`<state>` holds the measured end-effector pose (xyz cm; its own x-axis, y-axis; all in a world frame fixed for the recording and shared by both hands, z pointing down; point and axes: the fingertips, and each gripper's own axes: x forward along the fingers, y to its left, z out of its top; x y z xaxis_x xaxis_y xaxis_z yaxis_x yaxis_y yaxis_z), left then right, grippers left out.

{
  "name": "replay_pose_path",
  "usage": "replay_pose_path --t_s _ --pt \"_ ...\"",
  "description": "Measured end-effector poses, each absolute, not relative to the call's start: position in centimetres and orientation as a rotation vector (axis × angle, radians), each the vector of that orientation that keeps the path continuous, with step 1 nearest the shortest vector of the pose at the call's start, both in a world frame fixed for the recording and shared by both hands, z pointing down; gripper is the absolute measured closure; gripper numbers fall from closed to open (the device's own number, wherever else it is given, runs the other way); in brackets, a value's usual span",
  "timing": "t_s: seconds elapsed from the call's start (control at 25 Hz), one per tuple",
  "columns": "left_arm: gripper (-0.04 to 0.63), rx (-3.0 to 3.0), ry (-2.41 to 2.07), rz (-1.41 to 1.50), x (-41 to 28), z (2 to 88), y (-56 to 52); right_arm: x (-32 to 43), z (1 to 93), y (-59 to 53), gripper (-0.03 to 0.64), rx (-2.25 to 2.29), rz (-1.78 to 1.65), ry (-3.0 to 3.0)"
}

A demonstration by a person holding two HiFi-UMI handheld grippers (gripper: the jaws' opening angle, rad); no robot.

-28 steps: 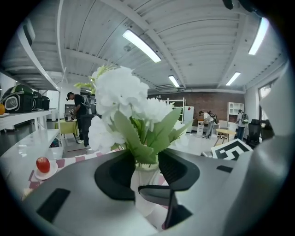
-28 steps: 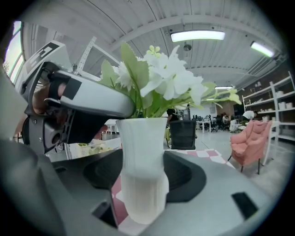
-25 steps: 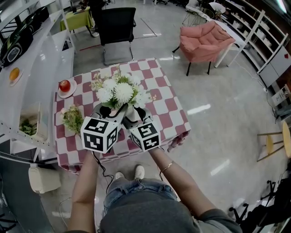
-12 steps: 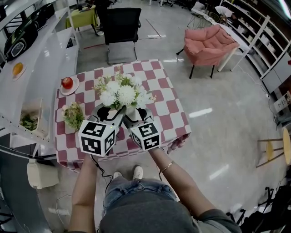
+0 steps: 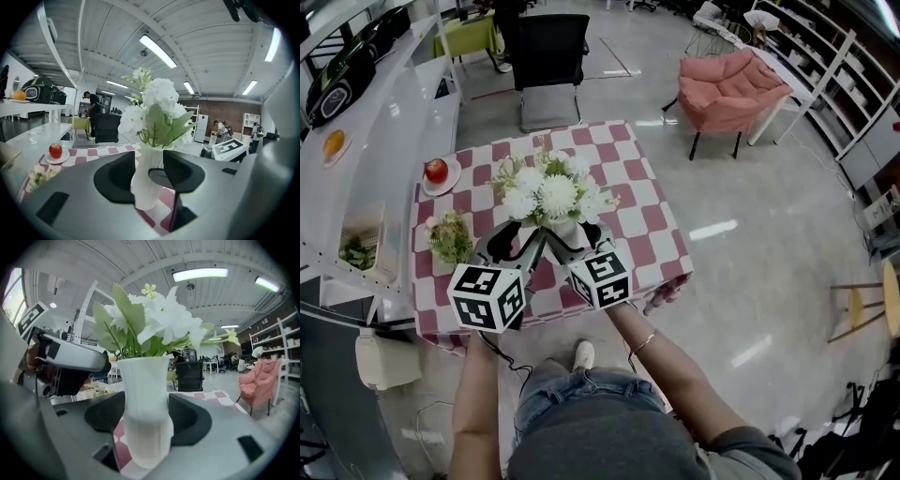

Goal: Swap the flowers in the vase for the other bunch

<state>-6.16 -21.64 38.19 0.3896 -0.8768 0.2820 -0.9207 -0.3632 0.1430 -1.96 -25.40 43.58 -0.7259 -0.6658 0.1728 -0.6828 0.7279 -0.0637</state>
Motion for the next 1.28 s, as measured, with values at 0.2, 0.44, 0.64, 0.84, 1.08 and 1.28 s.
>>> replay_pose_path --t_s 0.2,0.44,0.64,0.84,1.08,1.28 --pt "0.398 2.345 -1.586 0.216 -7.2 39.1 -21.4 -1.8 43.5 -25.3 0.333 1.101 0.175 -2.808" --pt "0.399 2.307 -1.57 0.2 -8.7 40.4 -21.1 -1.5 43.8 -25.0 0.333 1.127 0.162 -2.808" --pt "0.399 2.307 -1.547 0.198 -9.4 40.9 -20.7 -0.8 44.2 -24.3 0.333 1.155 0.179 -2.776" --pt "0.42 2.304 -1.518 0.213 -9.6 41.6 -20.0 0.1 43.6 -22.2 0.333 1.186 0.203 -2.778" --pt "0.473 2.29 -1.52 0.228 -10.0 42.5 -18.8 1.1 42.8 -19.6 0.338 1.243 0.251 -2.783" --pt "0.525 2.292 -1.546 0.234 -10.2 42.7 -17.6 1.4 42.6 -17.3 0.45 1.262 0.261 -2.784"
